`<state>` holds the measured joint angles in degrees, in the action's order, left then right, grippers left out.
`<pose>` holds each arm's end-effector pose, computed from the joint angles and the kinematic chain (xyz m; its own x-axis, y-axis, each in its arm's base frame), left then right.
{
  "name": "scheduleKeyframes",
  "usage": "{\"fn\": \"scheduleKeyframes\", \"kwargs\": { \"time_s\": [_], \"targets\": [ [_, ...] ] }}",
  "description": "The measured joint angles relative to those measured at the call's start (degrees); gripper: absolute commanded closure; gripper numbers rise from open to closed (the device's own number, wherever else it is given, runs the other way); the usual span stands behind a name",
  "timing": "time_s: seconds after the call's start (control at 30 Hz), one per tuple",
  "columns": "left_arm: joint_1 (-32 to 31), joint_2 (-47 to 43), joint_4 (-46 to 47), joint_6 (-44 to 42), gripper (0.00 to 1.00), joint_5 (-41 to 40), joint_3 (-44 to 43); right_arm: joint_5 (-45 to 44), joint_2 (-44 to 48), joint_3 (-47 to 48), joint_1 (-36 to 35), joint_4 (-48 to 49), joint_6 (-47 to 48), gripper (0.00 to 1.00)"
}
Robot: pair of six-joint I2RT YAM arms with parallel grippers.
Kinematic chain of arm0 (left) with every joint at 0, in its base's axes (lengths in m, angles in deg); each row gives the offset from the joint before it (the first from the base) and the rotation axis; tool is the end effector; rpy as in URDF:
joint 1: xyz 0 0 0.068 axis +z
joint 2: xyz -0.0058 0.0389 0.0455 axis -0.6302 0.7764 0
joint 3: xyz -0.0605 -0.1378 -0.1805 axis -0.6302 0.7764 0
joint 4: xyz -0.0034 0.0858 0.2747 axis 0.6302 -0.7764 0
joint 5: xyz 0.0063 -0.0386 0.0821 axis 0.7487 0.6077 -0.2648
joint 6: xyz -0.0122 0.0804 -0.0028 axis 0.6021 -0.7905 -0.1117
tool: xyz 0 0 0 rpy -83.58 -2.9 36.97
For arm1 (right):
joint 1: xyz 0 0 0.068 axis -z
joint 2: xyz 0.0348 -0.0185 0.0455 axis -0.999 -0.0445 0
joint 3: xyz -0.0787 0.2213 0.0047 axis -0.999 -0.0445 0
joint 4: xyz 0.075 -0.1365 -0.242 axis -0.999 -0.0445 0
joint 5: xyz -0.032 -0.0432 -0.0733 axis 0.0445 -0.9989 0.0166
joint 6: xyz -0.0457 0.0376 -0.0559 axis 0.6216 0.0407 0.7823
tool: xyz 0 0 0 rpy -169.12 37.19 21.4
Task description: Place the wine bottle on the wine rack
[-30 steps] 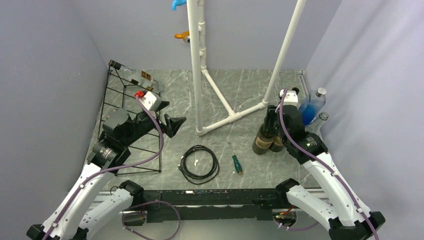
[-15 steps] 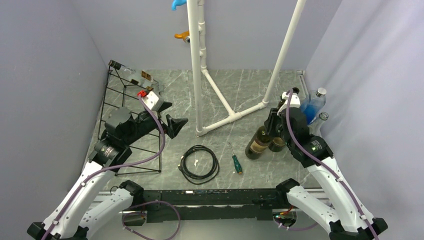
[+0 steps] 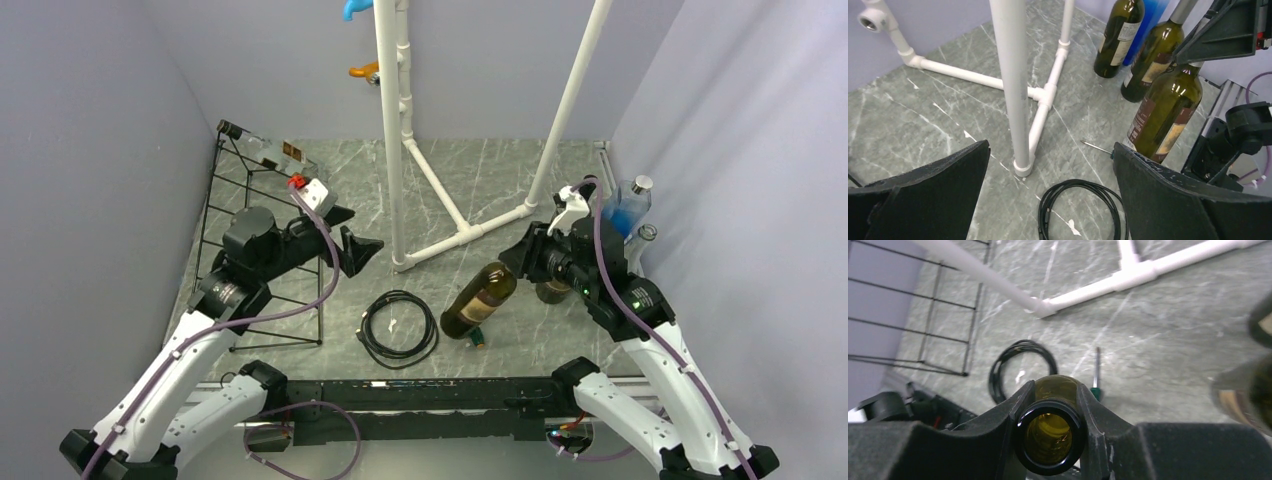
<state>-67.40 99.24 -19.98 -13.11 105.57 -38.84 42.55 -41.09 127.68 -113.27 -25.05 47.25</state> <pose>0.2216 -0.1501 0.3516 -0.1583 -0.0111 -0.9873 0.7592 0.6379 -0.1289 0.2065 0.1055 0.3230 -0.5942 0.2197 -0.7737 -0.2460 0.8662 0.4349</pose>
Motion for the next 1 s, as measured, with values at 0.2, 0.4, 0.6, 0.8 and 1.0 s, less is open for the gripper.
{"fn": "scheduleKeyframes", "kwargs": {
  "time_s": [0.2, 0.4, 0.6, 0.8, 1.0],
  "targets": [
    [-0.31, 2.93, 0.76, 5.62, 0.04, 6.12, 0.0, 8.35, 1.22, -3.13, -0.02, 4.85, -3.89, 1.0],
    [-6.67, 5.99, 7.26, 18.75, 0.05, 9.75, 3.98, 13.84, 1.57, -6.78, -0.04, 8.55, -7.21, 1.0],
    [-22.36, 9.94, 2.25, 20.31, 0.0, -0.55, 2.1, 15.91, 1.25, -6.73, -0.04, 8.66, -7.08, 1.0],
    [-30.75, 18.27, -2.36, 18.73, 0.0, -9.66, -6.4, 17.05, 1.25, -6.71, -0.04, 8.66, -6.73, 1.0],
    [-36.46, 26.51, -8.02, 15.13, 0.0, -17.59, -14.93, 18.18, 1.53, -6.69, -0.04, 8.79, -6.71, 1.0]
  ]
}}
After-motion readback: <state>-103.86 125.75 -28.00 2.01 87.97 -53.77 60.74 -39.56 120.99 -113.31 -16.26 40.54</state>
